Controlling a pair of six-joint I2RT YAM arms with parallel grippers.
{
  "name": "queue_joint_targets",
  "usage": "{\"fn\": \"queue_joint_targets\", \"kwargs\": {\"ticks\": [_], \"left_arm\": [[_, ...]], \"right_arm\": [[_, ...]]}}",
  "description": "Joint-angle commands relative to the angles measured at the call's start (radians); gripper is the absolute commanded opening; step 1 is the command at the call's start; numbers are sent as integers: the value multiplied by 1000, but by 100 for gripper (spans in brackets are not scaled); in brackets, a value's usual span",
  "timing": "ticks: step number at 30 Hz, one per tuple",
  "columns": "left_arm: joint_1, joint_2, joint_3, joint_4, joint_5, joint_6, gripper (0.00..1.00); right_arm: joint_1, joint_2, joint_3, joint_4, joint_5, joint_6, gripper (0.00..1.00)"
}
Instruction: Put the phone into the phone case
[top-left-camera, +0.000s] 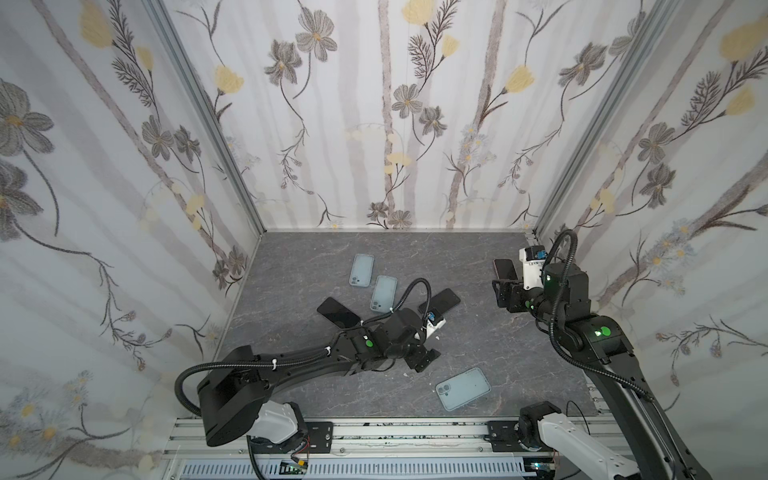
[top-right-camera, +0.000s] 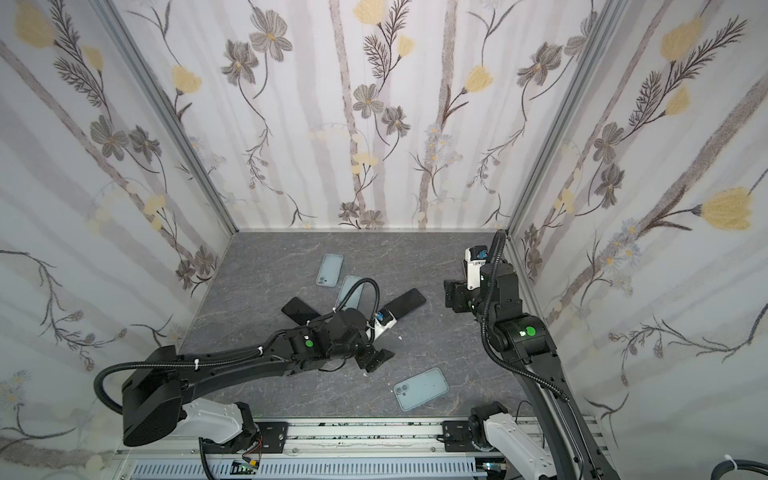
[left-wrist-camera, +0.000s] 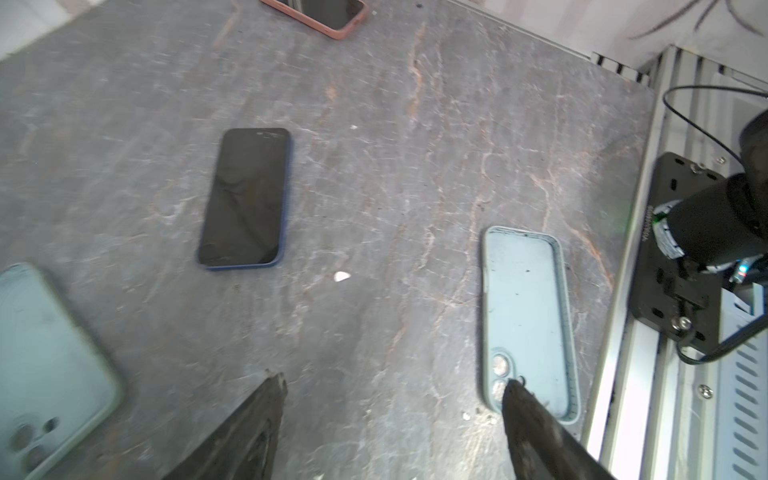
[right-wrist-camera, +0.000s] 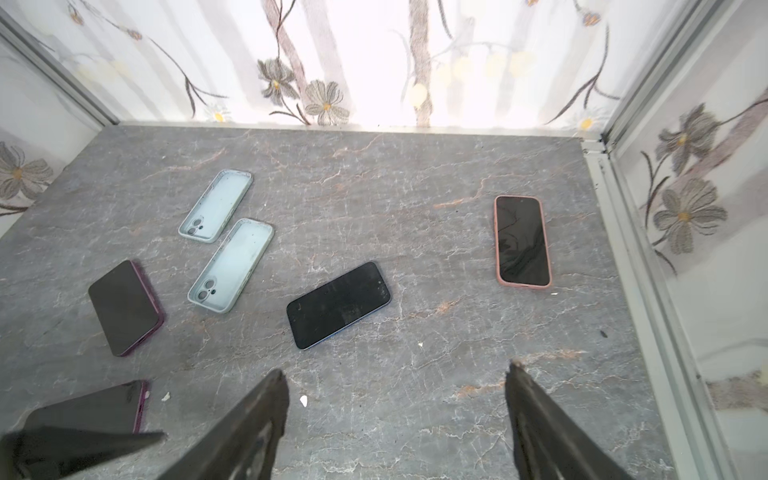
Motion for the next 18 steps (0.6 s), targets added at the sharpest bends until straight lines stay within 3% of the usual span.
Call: {"fn": "queue_joint_targets", "kwargs": {"ticks": [1,9,18], "left_arm": [[-57,100,68,19,-29,-15,79],[-142,368,244,-112,-33,-30,60],[-147,435,262,-113,-22,-28,56]], "right_arm": [[0,-19,7,-17,44,-26,81],[2,-23,4,-33,61,-28,80],[1,-42,-5,-58,95,-41,80]]}}
